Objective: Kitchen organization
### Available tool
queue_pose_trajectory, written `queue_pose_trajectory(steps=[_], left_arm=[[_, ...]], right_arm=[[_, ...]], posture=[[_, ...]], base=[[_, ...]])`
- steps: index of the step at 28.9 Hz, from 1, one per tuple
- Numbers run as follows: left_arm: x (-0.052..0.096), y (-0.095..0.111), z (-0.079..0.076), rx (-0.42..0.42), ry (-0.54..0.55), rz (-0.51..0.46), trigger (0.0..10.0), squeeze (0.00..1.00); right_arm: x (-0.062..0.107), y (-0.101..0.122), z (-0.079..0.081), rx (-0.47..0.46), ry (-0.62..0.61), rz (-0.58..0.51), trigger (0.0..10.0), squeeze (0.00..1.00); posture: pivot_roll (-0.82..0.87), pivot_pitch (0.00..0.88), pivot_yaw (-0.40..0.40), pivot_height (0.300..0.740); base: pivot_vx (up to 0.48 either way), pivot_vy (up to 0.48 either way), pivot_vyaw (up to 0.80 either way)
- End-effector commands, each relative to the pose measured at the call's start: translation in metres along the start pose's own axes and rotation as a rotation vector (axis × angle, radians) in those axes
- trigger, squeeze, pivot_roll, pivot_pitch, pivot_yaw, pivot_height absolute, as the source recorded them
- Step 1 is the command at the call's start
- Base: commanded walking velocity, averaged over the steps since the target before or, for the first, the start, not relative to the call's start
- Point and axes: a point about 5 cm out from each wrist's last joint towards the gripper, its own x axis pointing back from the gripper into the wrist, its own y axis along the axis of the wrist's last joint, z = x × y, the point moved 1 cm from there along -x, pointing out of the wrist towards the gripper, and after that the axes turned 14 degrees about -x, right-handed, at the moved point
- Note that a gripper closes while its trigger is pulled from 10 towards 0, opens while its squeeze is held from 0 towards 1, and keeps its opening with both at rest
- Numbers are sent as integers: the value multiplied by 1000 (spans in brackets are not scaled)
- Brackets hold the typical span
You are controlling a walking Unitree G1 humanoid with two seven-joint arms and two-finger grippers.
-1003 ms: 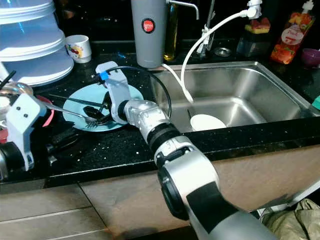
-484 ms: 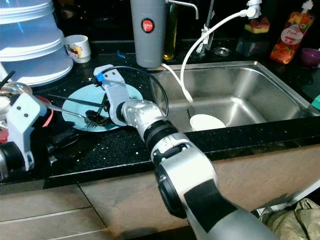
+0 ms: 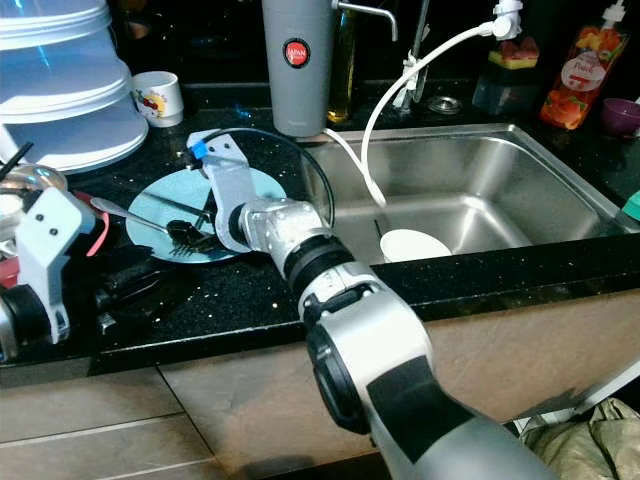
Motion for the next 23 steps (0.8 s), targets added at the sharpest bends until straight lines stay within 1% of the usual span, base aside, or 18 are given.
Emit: queue_pose_trajectory(steps=[1,8,9,10,11,12,13,14,15,16,23], left_arm=[[0,2,-3,-16,-31,9,10000,0],[0,3,-5,-16,-39,10,10000,0],[0,3,-5,-16,-39,9,10000,0],[0,3,-5,-16,-40,9,10000,0],[0,3,-5,-17,-40,9,10000,0],[0,3,-6,-17,-40,9,10000,0],[0,3,-6,-17,-39,9,10000,0],[0,3,-6,-17,-39,9,10000,0],[0,3,-6,-18,-39,9,10000,0],[0,3,-6,-20,-39,9,10000,0],[0,3,-5,-23,-38,9,10000,0]], right_arm=[[-2,-13,-6,-38,-27,49,10000,0],[-4,-17,-4,-29,-15,72,10000,0],[-4,-18,-3,-30,-11,78,8431,0],[-4,-19,-3,-31,-8,81,8431,0],[-5,-20,-2,-34,-6,82,4235,0],[-5,-20,-2,-37,-5,82,4235,0],[-5,-20,-2,-40,-6,80,2784,0],[-5,-20,-2,-40,-6,80,2784,0],[-5,-19,-2,-45,-5,77,275,0],[-5,-18,-2,-50,-5,70,0,0],[-3,-13,-2,-84,-1,39,0,0]], posture=[[90,85,-52,740],[92,81,-53,740],[92,80,-54,740],[93,80,-53,740],[93,80,-53,740],[93,80,-53,740],[93,77,-54,740],[93,77,-54,740],[93,77,-54,740],[93,77,-54,740],[91,67,-50,740]], base=[[0,0,0],[0,0,0],[0,0,0],[0,0,0],[0,0,0],[0,0,0],[0,0,0],[0,0,0],[0,0,0],[0,0,0],[0,0,0]])
